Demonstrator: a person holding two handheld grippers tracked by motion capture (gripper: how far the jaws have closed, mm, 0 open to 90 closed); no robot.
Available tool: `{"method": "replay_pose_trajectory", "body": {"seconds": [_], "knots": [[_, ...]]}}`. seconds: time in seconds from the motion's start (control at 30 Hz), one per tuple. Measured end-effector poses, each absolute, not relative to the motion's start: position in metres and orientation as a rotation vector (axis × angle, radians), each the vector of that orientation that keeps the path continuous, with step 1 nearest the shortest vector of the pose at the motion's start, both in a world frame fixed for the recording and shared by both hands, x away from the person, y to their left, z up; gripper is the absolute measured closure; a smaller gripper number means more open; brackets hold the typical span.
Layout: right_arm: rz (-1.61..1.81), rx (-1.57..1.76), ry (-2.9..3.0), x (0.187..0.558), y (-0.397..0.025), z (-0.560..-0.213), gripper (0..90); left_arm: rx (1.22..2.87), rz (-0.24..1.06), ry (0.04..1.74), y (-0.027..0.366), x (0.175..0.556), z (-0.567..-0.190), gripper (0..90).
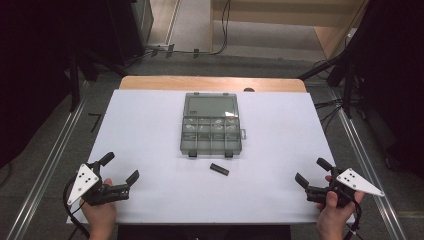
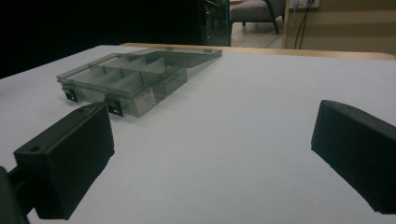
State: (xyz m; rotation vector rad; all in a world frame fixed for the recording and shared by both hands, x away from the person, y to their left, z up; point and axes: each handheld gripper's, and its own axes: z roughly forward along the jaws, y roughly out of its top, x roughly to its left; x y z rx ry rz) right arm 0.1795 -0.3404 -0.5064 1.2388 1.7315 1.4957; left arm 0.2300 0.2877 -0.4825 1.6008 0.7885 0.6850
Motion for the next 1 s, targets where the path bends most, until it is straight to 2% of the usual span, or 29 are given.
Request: {"method": "replay_pose_trajectory", "body": {"seconds": [0.4, 1.0], "knots": [[1.51, 1.221, 1.758, 0.178, -0.337, -0.499, 0.0, 1.614, 0.683, 0.78, 0.286, 0.23, -0.483, 0.0], [1.508, 1.149, 1.836, 0.185, -0.316, -0.47, 0.0, 1.611, 0.683, 0.774, 0.286, 0.229, -0.484, 0.0]]}}
